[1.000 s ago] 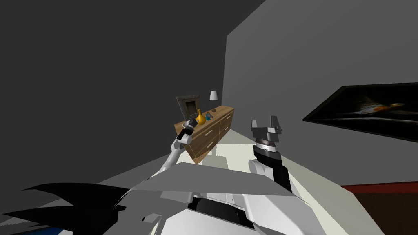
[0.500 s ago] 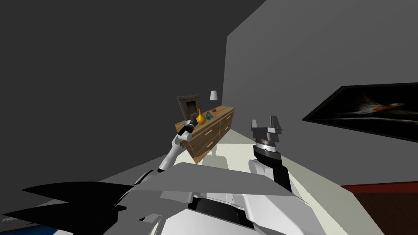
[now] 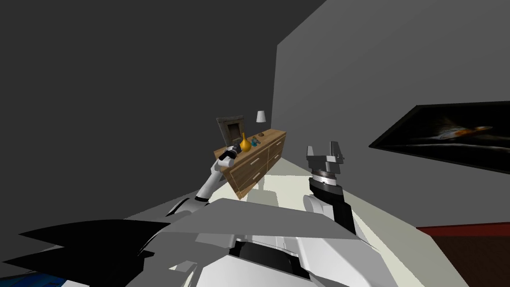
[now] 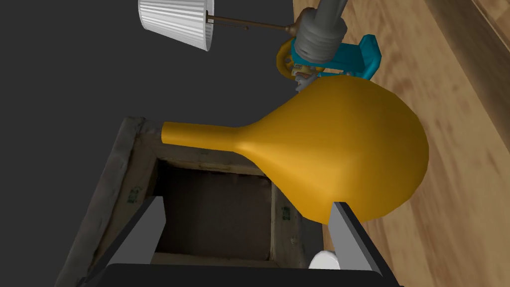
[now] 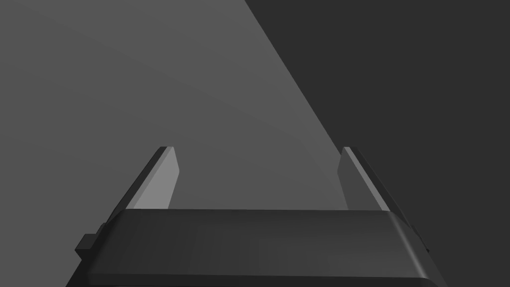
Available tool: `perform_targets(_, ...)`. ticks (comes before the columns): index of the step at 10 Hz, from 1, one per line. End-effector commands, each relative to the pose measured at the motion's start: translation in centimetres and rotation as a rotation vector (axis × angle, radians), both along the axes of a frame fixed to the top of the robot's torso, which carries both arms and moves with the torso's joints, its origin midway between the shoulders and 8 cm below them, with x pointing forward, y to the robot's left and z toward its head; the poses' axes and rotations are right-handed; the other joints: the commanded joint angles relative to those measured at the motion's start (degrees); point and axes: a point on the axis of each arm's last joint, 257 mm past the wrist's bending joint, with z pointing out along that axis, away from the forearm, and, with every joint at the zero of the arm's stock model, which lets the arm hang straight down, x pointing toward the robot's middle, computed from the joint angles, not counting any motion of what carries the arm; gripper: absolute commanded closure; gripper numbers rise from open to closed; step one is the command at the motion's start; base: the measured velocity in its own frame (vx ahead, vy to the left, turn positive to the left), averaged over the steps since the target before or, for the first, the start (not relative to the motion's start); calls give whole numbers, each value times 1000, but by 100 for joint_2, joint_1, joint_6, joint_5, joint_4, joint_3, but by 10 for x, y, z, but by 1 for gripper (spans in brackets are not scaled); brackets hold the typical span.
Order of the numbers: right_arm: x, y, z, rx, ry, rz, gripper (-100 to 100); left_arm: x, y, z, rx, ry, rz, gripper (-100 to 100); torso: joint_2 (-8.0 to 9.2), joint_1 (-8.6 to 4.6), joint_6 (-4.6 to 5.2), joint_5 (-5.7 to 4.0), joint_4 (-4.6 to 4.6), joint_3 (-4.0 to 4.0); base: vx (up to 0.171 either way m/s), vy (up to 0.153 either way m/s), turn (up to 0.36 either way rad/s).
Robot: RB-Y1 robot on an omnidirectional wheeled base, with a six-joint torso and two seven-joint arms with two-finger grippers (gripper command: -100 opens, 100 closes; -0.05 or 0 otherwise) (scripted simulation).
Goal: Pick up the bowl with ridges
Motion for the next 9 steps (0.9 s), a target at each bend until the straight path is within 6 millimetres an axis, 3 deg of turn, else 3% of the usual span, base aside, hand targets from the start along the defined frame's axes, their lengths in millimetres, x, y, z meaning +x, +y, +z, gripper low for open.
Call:
perform_targets(1, 0, 0, 0, 0, 0, 0, 0, 6, 3, -7, 8, 45, 1, -100, 0, 0, 0, 0, 0, 0, -10, -6, 10)
perform_targets(6, 0, 0, 0, 0, 0, 0, 0, 23, 16, -26, 34, 182, 7, -100, 0, -1, 0, 0, 0, 0, -6, -5, 9)
perform_targets(7, 0, 0, 0, 0, 0, 0, 0, 24, 19, -38, 36, 223, 13, -100, 0, -2, 0, 0, 0, 0, -5, -9, 12)
perform_targets(8, 0, 0, 0, 0, 0, 0, 0, 31, 25, -33, 43, 242, 15, -100, -1, -2, 0, 0, -1, -1, -6, -11, 18)
perform_targets(9, 0, 0, 0, 0, 0, 0, 0, 32, 29, -44, 44, 283, 22, -100, -1, -2, 0, -1, 0, 0, -4, -8, 11)
